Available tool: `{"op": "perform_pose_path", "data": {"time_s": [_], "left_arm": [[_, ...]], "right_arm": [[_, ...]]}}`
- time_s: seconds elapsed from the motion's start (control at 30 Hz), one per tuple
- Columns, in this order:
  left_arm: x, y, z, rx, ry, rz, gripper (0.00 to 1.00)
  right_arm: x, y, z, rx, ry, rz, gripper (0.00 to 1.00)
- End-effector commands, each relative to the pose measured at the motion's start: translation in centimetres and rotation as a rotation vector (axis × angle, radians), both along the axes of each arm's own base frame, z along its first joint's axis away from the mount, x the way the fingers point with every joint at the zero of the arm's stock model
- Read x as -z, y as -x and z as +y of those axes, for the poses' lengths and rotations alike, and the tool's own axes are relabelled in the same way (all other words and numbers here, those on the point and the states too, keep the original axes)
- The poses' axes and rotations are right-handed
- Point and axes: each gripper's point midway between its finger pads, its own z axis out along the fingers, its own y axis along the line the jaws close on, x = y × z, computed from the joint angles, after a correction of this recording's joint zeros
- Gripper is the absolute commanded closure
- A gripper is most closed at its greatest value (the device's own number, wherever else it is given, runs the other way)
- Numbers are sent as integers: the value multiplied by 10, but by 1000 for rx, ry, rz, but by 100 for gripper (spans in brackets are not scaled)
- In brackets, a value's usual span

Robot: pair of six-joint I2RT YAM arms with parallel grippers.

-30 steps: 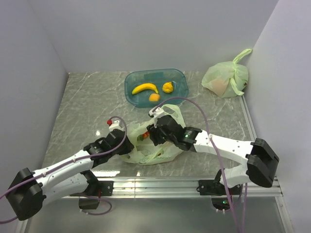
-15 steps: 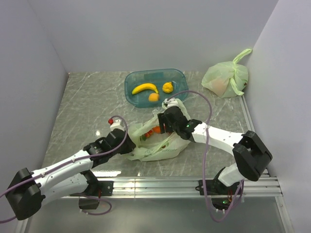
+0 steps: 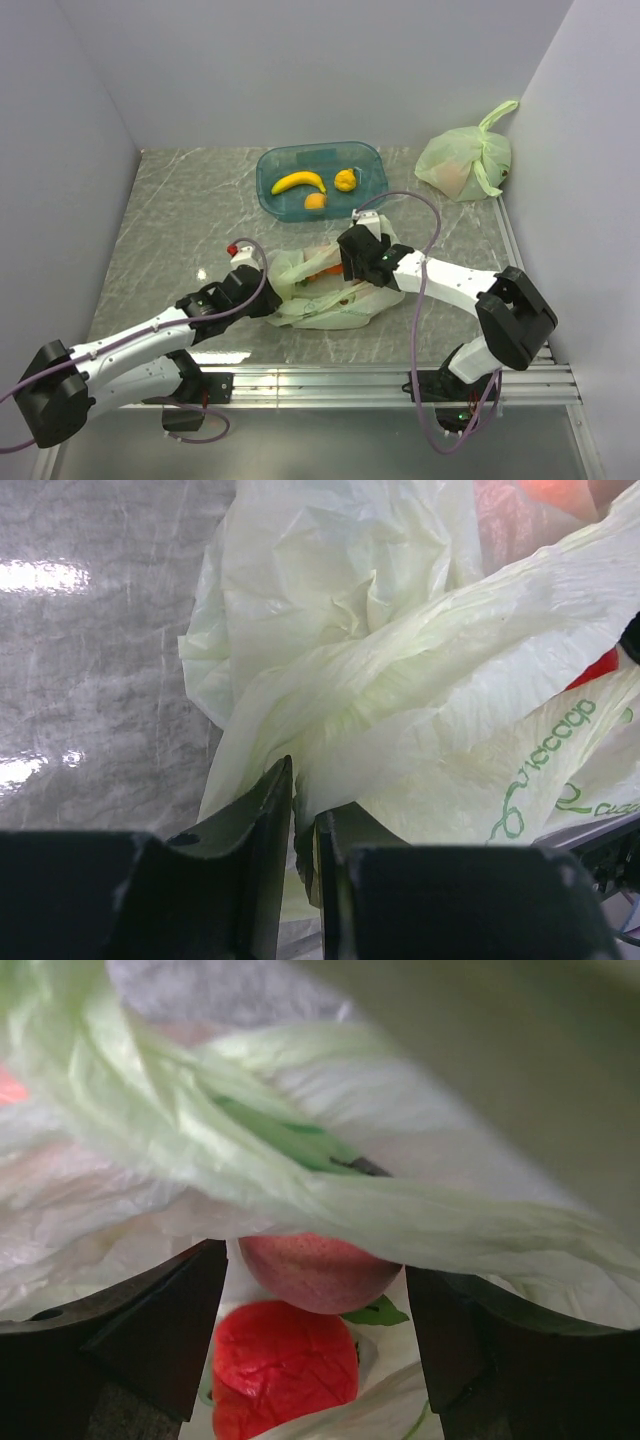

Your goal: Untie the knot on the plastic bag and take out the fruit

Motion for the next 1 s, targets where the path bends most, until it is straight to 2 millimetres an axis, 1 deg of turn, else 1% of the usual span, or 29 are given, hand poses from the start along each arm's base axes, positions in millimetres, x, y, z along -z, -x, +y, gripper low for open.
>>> {"op": "perform_pose_path", "data": {"time_s": [0.0,0.03,0.07,0.1,0.13,0.17,0.2,0.23,0.27,0.33,0.37,0.4,0.47,0.53,0.67,0.73,0.77,0.8,0.87,0.9,0.93,0.97], "left_arm": [[-20,-8,-13,19,28,-44,79],[-20,-7,-14,21,30,-47,79],[-21,-8,-14,22,31,-49,78],[-21,-7,-14,24,31,-49,78],[-22,-8,-15,25,32,-52,78],[-21,-8,-15,26,32,-52,78],[-21,-7,-16,29,34,-53,78],[-22,-8,-17,29,35,-54,78],[-21,-8,-17,30,32,-53,78],[-21,-7,-18,31,28,-50,78],[-20,-7,-17,28,24,-50,78],[-21,-6,-17,28,26,-52,78],[-22,-6,-15,19,24,-53,78],[-23,-6,-13,5,29,-58,78],[-21,-6,-10,-12,32,-59,78],[-21,-7,-10,-14,30,-57,78],[-22,-7,-11,-16,30,-58,78],[-21,-7,-10,-20,25,-53,78],[-23,-9,-9,-33,23,-60,78],[-24,-10,-7,-44,21,-59,79],[-25,-12,-5,-58,17,-66,79],[-29,-14,-4,-73,21,-73,79]], "right_arm": [[13,23,-10,15,38,102,21],[19,27,-9,15,34,126,20],[22,28,-3,2,15,136,20],[30,31,-4,-7,20,148,20],[34,32,-2,-17,13,145,20],[34,26,8,-32,-27,119,20],[41,31,11,-51,-48,141,21],[44,29,16,-64,-57,142,22],[44,24,25,-79,-90,126,23],[46,20,32,-82,-113,119,24],[44,15,38,-82,-138,97,25],[43,13,39,-79,-145,87,27],[38,10,43,-74,-174,64,27],[30,6,43,-53,-206,32,25],[25,-2,43,-18,-249,-18,25],[24,-5,41,-6,-255,-36,33],[25,-3,42,-14,-255,-30,37],[19,-2,43,-29,-261,-39,46],[10,4,49,-77,-273,-50,57],[-4,8,57,-139,-292,-68,66],[-11,12,60,-173,-298,-81,70],[-16,21,68,-227,-302,-86,74]]}}
